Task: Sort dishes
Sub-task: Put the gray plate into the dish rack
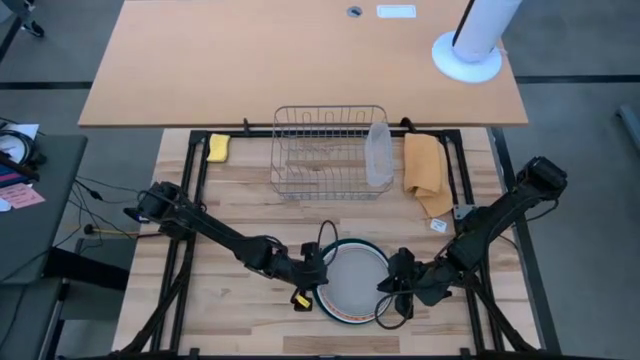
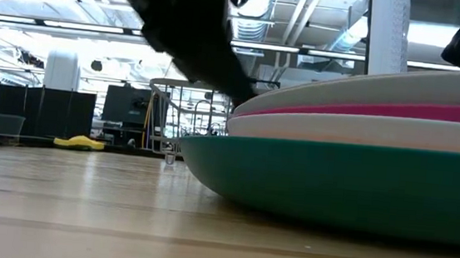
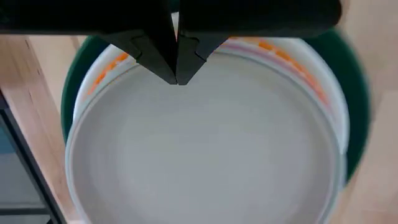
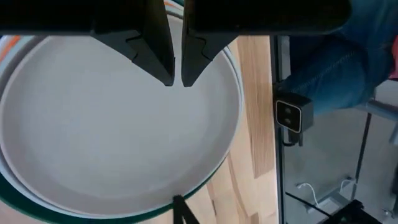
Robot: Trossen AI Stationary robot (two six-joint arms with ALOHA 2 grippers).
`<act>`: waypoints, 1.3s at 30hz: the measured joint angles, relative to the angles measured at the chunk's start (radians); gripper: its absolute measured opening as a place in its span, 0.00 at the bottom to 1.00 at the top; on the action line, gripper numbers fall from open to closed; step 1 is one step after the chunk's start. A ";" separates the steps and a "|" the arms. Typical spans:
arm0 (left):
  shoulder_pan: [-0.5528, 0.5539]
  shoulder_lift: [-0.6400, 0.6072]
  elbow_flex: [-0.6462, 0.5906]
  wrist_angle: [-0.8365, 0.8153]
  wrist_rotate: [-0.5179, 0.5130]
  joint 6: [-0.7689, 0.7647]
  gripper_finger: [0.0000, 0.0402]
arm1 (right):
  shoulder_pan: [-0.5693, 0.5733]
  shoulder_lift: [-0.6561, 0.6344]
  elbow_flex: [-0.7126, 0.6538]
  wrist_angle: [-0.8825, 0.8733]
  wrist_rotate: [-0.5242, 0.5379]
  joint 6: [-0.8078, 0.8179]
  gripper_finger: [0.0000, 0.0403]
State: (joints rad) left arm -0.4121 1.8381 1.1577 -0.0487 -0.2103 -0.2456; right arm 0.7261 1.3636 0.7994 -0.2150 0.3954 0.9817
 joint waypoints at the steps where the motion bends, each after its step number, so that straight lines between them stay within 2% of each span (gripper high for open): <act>1: -0.001 0.009 -0.001 0.006 -0.001 0.000 0.00 | -0.001 0.000 0.000 0.006 0.000 0.011 0.08; 5: 0.000 0.027 0.002 0.005 -0.009 -0.005 0.00 | -0.003 0.000 0.001 0.066 0.000 0.020 0.08; 11: 0.005 0.056 0.002 0.003 -0.010 -0.007 0.00 | -0.003 -0.001 0.042 0.057 0.000 0.010 0.08; 15: 0.007 0.065 0.002 0.004 -0.003 -0.010 0.00 | -0.004 -0.001 0.077 0.004 0.009 0.008 0.08; 20: 0.008 0.065 0.002 0.008 -0.003 -0.010 0.00 | -0.016 -0.001 0.124 -0.077 0.071 0.007 0.08; 25: 0.008 0.065 0.001 0.009 -0.003 -0.005 0.00 | -0.030 -0.001 0.191 -0.221 0.123 -0.022 0.09; 29: 0.008 0.065 0.001 0.009 -0.003 -0.004 0.00 | -0.027 -0.001 0.243 -0.303 0.131 -0.172 0.13; 32: 0.008 0.065 0.001 0.009 -0.003 -0.003 0.00 | -0.026 -0.001 0.275 -0.315 0.109 -0.343 0.18; 36: 0.008 0.065 0.001 0.010 -0.002 -0.003 0.00 | -0.015 -0.001 0.303 -0.324 0.039 -0.595 0.29; 39: 0.008 0.065 0.001 0.010 -0.002 -0.003 0.00 | -0.014 -0.001 0.303 -0.332 -0.001 -0.686 0.39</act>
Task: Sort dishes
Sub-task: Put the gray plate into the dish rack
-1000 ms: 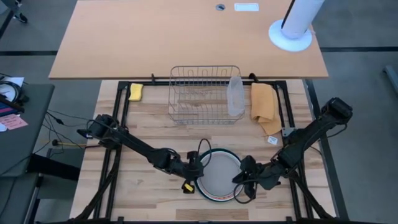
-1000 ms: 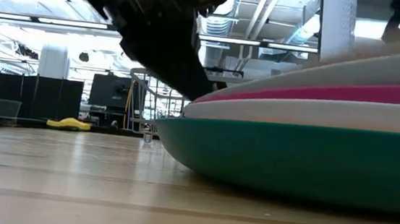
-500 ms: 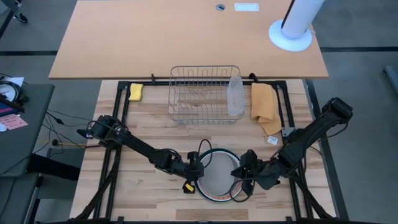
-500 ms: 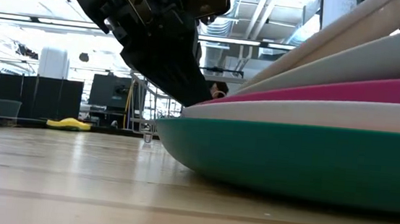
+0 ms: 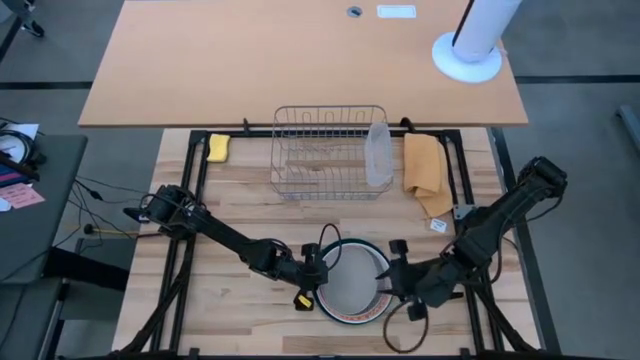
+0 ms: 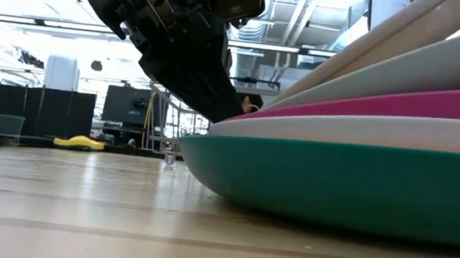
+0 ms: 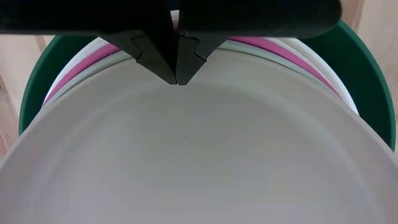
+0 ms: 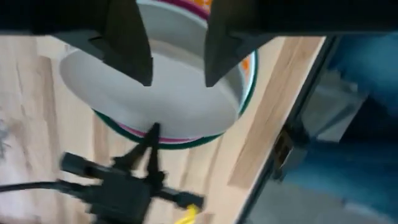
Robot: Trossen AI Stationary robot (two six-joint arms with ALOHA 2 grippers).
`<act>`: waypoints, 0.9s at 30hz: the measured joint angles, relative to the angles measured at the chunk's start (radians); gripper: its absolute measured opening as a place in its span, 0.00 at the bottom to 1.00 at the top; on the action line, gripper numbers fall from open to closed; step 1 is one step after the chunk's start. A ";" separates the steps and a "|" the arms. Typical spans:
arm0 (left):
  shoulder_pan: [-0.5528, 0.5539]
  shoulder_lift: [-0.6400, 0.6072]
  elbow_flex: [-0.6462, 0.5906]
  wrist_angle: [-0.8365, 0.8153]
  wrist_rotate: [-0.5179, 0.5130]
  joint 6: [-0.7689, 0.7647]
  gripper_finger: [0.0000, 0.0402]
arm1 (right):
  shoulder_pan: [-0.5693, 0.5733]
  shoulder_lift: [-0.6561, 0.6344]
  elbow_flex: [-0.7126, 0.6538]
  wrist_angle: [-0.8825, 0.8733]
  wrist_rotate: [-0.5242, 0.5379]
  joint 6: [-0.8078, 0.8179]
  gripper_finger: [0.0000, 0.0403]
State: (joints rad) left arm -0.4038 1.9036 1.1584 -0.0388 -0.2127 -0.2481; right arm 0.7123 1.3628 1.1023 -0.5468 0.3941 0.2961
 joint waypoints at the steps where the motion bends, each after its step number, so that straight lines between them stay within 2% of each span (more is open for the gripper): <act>1: 0.000 0.000 0.000 0.000 0.000 0.000 0.00 | 0.000 0.000 -0.001 -0.003 -0.003 -0.014 0.42; 7: 0.000 0.000 -0.001 0.001 0.000 0.000 0.00 | 0.011 0.044 -0.013 0.015 0.001 -0.143 0.58; 14: 0.000 0.000 -0.001 0.005 0.010 -0.001 0.00 | 0.012 0.190 0.056 0.002 0.028 -0.345 0.58; 21: 0.000 0.001 -0.002 0.008 0.015 -0.001 0.00 | 0.006 0.321 0.182 -0.154 0.055 -0.429 0.48; 27: 0.000 0.001 -0.002 0.012 0.012 -0.002 0.00 | 0.004 0.393 0.260 -0.277 0.040 -0.432 0.26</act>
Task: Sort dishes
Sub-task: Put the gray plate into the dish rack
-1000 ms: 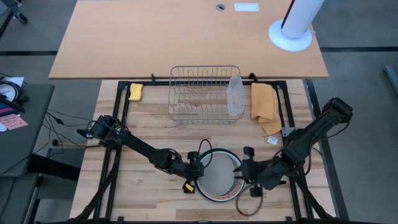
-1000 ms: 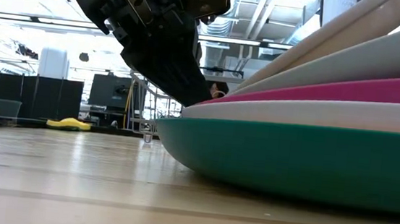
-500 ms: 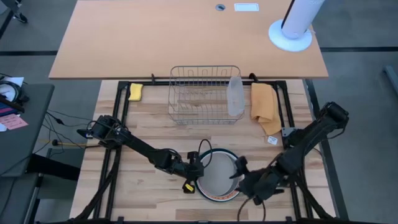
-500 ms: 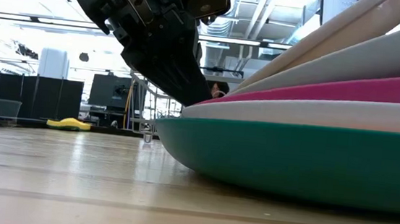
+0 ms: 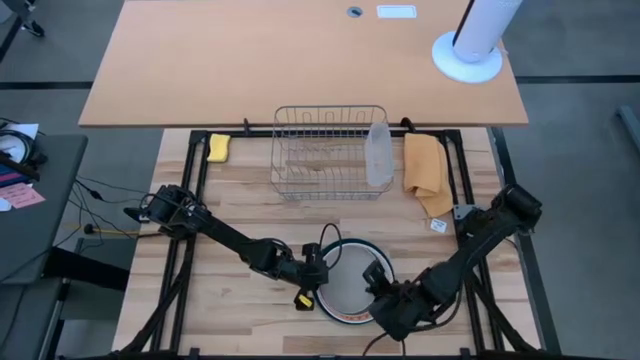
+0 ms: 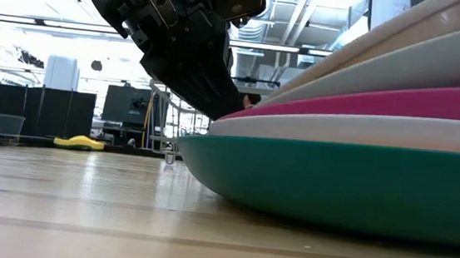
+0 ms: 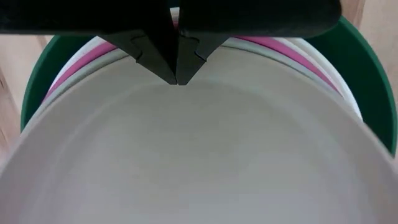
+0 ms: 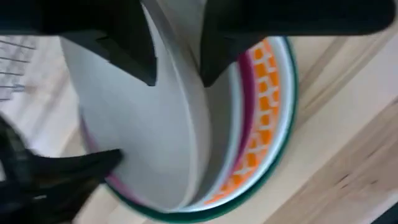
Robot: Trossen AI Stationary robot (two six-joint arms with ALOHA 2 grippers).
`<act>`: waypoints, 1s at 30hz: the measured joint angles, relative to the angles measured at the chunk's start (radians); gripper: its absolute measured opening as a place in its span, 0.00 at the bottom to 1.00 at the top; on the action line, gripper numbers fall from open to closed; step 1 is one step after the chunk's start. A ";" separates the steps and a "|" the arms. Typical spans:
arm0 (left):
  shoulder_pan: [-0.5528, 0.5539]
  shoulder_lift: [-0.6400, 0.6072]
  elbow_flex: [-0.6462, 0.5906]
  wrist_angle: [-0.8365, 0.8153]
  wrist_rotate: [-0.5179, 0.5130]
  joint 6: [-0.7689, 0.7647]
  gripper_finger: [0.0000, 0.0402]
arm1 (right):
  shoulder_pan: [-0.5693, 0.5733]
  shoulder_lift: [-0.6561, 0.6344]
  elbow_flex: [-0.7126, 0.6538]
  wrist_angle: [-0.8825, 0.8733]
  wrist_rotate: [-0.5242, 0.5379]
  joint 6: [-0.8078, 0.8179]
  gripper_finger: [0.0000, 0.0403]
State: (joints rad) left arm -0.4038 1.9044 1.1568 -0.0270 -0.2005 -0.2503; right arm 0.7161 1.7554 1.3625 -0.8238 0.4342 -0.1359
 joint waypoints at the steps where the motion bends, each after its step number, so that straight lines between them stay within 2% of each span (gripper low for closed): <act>1: 0.000 0.000 0.000 0.002 -0.001 0.001 0.00 | 0.000 0.007 0.006 -0.007 -0.007 -0.001 0.22; 6: 0.002 0.000 0.054 -0.067 -0.005 0.004 0.00 | -0.003 0.021 0.019 -0.008 -0.083 -0.002 0.04; 9: 0.001 0.003 0.158 -0.220 0.004 0.038 0.00 | -0.005 0.020 0.019 -0.009 -0.088 0.011 0.03; 13: -0.005 0.002 0.354 -0.468 0.012 0.077 0.00 | -0.006 0.006 0.019 -0.021 -0.075 0.017 0.02; 15: -0.015 0.002 0.452 -0.591 -0.021 0.093 0.00 | -0.006 -0.008 0.019 -0.029 -0.075 0.018 0.01; 18: -0.049 0.002 0.590 -0.770 -0.164 0.126 0.00 | -0.006 -0.042 0.019 -0.052 -0.076 0.017 0.01; 22: -0.131 0.001 0.765 -1.003 -0.471 0.141 0.00 | -0.003 -0.107 0.062 -0.159 -0.080 0.051 0.00; 25: -0.185 0.000 0.849 -1.114 -0.677 0.153 0.00 | -0.003 -0.166 0.132 -0.262 -0.079 0.104 0.00; 27: -0.207 -0.008 0.873 -1.142 -0.772 0.170 0.00 | -0.005 -0.213 0.178 -0.303 -0.069 0.144 0.00; 30: -0.219 -0.045 0.864 -1.169 -0.828 0.164 0.00 | -0.024 -0.299 0.228 -0.327 -0.068 0.167 0.00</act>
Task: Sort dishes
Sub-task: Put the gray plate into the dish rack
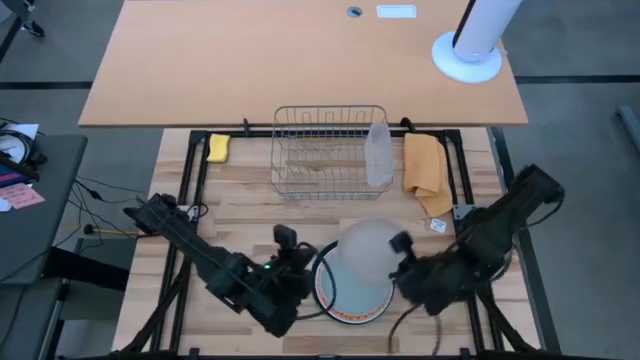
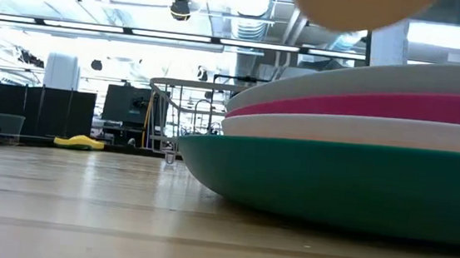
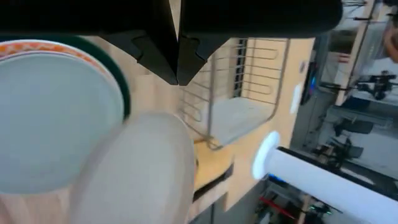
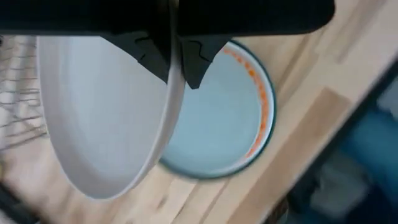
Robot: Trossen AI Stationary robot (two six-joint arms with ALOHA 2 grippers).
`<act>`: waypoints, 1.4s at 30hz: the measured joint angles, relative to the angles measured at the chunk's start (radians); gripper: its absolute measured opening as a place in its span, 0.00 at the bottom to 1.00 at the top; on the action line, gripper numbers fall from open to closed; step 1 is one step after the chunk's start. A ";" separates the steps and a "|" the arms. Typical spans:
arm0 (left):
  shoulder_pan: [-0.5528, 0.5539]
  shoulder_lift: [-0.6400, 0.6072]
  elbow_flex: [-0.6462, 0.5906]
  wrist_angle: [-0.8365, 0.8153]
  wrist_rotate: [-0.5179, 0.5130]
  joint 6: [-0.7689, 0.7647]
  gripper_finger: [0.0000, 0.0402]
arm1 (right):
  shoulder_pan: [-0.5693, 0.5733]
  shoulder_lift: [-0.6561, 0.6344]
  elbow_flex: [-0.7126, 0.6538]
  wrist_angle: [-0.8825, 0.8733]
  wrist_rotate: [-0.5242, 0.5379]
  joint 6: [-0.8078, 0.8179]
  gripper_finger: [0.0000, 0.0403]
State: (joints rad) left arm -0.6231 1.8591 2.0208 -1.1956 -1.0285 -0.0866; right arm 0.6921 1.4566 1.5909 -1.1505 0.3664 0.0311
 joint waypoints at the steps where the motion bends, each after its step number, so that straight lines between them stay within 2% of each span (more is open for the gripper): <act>1: 0.000 -0.017 -0.009 -0.019 -0.009 -0.023 0.00 | -0.008 -0.032 0.010 -0.003 0.002 -0.004 0.00; 7: 0.022 -0.135 -0.129 -0.096 -0.109 -0.230 0.00 | -0.071 -0.265 0.021 0.075 0.003 -0.068 0.00; 12: 0.028 -0.243 -0.273 -0.013 -0.162 -0.283 0.00 | -0.112 -0.471 -0.057 0.306 0.002 -0.193 0.00; 16: 0.029 -0.313 -0.365 0.105 -0.162 -0.269 0.00 | -0.120 -0.639 -0.237 0.593 -0.101 -0.314 0.00; 23: 0.030 -0.365 -0.446 0.252 -0.158 -0.224 0.00 | -0.118 -0.895 -0.673 1.087 -0.465 -0.507 0.00; 29: 0.052 -0.355 -0.459 0.361 -0.155 -0.134 0.00 | -0.119 -1.028 -0.952 1.496 -0.539 -0.525 0.00; 33: 0.085 -0.351 -0.459 0.391 -0.123 -0.120 0.00 | -0.122 -1.068 -1.056 1.771 -0.565 -0.470 0.00; 38: 0.124 -0.341 -0.459 0.395 -0.014 -0.119 0.00 | -0.148 -1.127 -1.072 1.781 -0.576 -0.417 0.00; 42: 0.139 -0.331 -0.459 0.391 0.010 -0.116 0.00 | -0.175 -1.132 -1.072 1.753 -0.580 -0.408 0.00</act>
State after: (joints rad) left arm -0.4842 1.5277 1.5623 -0.8048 -1.0187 -0.2024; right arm 0.5172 0.3244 0.5186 0.6029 -0.2137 -0.3766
